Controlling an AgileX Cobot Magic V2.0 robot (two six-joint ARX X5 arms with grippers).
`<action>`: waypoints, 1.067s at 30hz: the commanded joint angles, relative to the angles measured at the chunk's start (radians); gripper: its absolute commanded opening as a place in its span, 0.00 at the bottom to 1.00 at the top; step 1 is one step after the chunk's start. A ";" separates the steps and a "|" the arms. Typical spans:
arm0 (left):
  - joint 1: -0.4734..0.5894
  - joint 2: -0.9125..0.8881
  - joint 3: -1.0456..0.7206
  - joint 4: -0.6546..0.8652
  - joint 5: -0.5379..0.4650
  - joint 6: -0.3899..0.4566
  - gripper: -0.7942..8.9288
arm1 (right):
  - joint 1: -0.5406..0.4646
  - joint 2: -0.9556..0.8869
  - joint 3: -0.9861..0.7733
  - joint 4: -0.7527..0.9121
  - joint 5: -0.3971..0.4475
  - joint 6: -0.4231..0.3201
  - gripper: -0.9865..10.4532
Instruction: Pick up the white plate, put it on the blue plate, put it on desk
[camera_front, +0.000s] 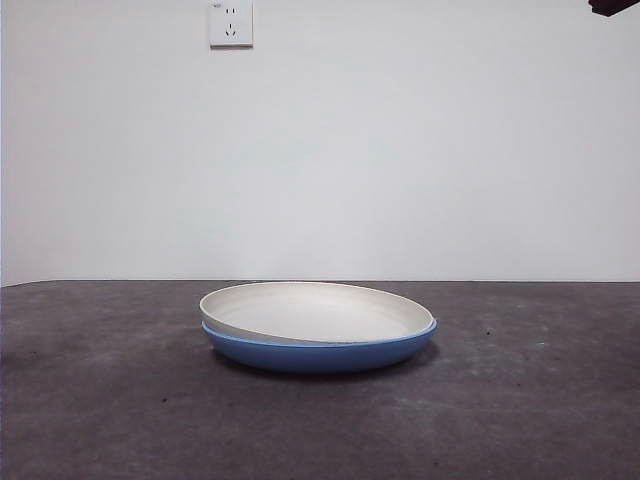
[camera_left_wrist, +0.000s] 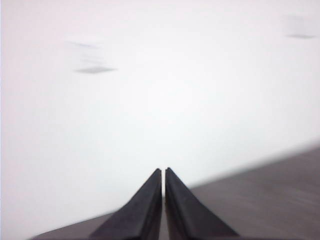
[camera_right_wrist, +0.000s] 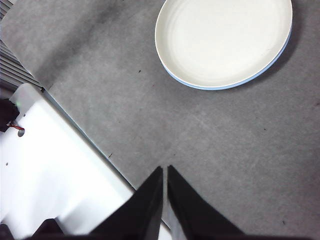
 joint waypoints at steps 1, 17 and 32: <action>0.028 -0.061 -0.089 0.004 -0.130 0.013 0.09 | 0.005 0.007 0.021 0.008 -0.002 -0.011 0.09; 0.080 -0.317 -0.546 -0.009 -0.214 -0.065 0.09 | 0.005 0.007 0.021 0.008 -0.002 -0.011 0.09; 0.080 -0.364 -0.645 -0.094 -0.214 -0.071 0.09 | 0.005 0.007 0.021 0.008 -0.002 -0.011 0.09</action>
